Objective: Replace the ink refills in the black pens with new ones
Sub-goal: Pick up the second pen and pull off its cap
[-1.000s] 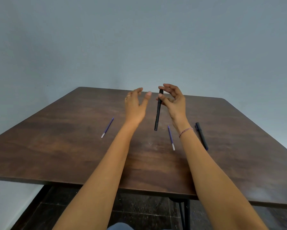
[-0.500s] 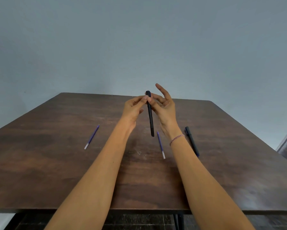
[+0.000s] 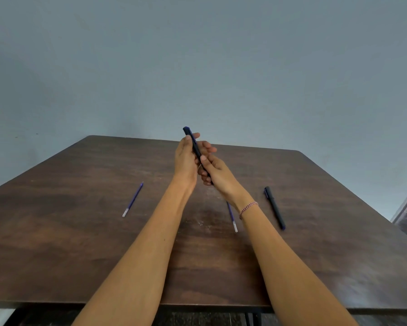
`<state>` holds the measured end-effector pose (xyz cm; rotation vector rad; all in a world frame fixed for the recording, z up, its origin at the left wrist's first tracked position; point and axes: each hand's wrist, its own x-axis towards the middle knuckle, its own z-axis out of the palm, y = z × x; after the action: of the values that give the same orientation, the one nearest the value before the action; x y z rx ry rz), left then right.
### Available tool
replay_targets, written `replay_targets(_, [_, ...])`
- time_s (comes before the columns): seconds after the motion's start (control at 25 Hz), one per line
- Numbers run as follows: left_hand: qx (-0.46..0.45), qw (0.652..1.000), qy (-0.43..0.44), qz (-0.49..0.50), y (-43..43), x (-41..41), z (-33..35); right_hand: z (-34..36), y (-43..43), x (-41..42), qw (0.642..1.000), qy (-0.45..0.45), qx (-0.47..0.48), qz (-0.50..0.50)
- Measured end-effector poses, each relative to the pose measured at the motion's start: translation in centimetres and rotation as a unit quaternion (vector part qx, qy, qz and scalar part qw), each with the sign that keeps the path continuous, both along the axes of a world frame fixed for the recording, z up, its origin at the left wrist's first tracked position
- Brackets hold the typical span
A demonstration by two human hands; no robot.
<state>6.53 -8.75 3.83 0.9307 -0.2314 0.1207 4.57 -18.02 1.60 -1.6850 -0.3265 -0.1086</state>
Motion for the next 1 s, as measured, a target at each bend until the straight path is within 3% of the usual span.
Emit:
replay_targets(0.2, [-0.002,1.000,-0.010,0.027,-0.4,0.5,-0.8,-0.4,1.6,-0.4,0.991,-0.007,-0.118,-0.062])
replay_targets(0.68, [-0.071,0.997,0.007,0.040,0.7,0.3,-0.4,-0.7,3.3,-0.5,0.970,-0.100,-0.182,-0.126])
replay_targets(0.88, [0.018,0.993,0.059,0.096,1.4,0.6,-0.2,-1.2,1.7,0.2,0.952,-0.125,-0.232,-0.152])
replay_targets(1.0, [0.011,0.990,0.068,0.124,2.2,1.0,-0.3,-1.5,1.1,0.7,0.930,-0.151,-0.287,-0.175])
